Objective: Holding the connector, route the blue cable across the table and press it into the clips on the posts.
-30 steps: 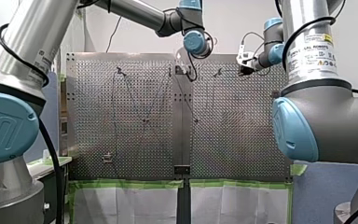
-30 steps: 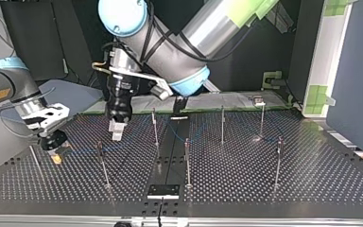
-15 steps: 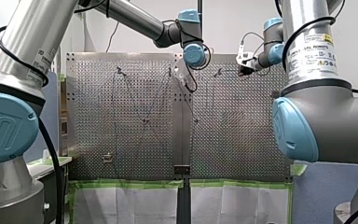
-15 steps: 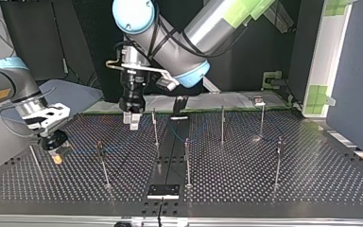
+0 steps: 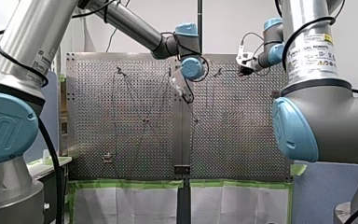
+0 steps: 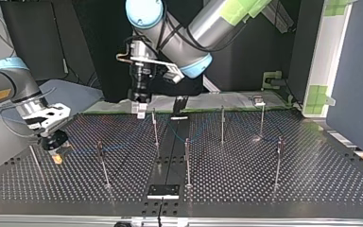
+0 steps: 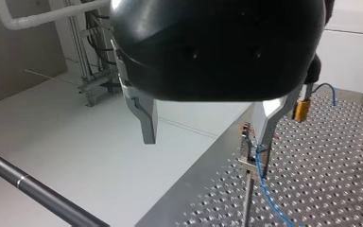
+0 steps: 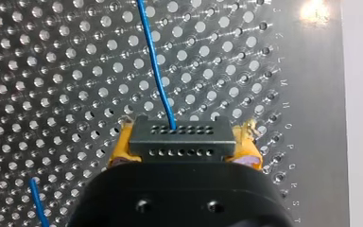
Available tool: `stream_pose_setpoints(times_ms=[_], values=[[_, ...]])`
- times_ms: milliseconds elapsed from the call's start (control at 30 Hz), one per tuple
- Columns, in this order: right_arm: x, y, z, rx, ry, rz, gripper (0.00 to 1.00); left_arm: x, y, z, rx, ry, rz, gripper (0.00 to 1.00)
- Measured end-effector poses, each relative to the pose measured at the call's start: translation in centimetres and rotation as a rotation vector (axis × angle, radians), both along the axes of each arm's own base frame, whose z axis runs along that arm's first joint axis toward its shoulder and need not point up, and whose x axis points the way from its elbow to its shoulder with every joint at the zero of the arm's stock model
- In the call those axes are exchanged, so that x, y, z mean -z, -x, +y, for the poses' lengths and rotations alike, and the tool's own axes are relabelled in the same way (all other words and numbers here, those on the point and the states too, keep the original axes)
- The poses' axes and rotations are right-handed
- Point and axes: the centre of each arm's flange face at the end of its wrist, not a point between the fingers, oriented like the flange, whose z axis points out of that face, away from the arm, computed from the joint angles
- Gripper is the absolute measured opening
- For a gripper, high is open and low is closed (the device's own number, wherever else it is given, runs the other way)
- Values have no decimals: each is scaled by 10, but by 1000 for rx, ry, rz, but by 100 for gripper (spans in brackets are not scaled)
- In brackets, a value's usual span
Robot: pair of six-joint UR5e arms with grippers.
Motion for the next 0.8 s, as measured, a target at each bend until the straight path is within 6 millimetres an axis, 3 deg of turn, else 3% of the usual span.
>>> stream_pose_setpoints(times_ms=[800], values=[[1,0,0,4,-3,1,0,68,18,23,-8,-1,0,100]])
